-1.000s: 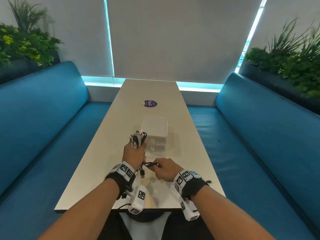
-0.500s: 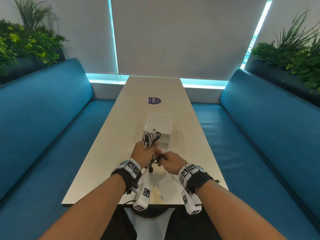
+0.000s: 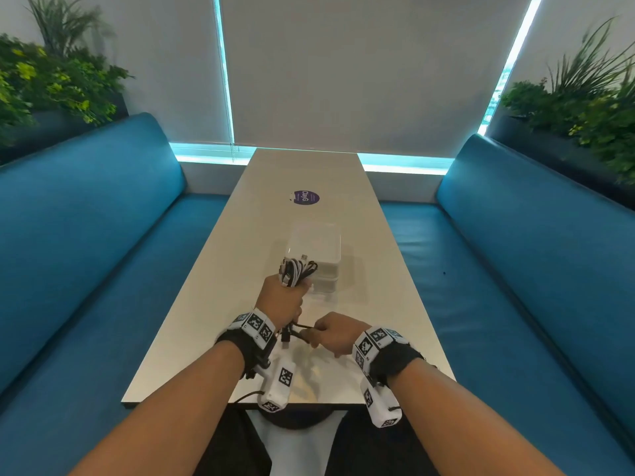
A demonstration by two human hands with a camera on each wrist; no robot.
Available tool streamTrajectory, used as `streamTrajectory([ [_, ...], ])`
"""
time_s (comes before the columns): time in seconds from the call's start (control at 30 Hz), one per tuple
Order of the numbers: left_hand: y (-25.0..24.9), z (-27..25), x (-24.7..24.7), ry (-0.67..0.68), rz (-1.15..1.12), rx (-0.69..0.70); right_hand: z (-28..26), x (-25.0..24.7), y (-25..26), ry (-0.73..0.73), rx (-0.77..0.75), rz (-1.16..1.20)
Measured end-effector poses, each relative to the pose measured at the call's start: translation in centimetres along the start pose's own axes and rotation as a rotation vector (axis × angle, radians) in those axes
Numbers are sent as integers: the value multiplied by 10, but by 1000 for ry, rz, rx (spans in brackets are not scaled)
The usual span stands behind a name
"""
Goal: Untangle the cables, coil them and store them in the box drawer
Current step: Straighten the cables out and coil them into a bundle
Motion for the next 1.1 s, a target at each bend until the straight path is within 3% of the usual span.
streamTrajectory([
  [0.23, 14, 0, -15, 142, 328, -46, -8, -9, -24, 4, 7, 71],
  [0.47, 12, -15, 12, 367, 392, -24, -10, -30, -6, -145, -159, 40],
  [0.67, 15, -10, 6, 274, 510, -75, -7, -34, -22, -200, -91, 59],
  [0.8, 17, -8, -4, 213, 560, -103, -8, -34, -27, -195, -75, 200],
  [1.03, 51, 22, -20, 252, 668, -161, -13, -34, -24, -243, -92, 294],
  [1.1, 37, 14, -15, 281, 645, -135, -15, -38, -23, -296, -86, 283],
])
Point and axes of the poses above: each hand's wrist, its own z-axis towards the middle knuckle, its own x-axis out of the palm, y = z × x, the point moved 6 cm from there along z, towards the middle knuckle, and after that the axes turned 9 degrees about y, right-handed, at the moved point
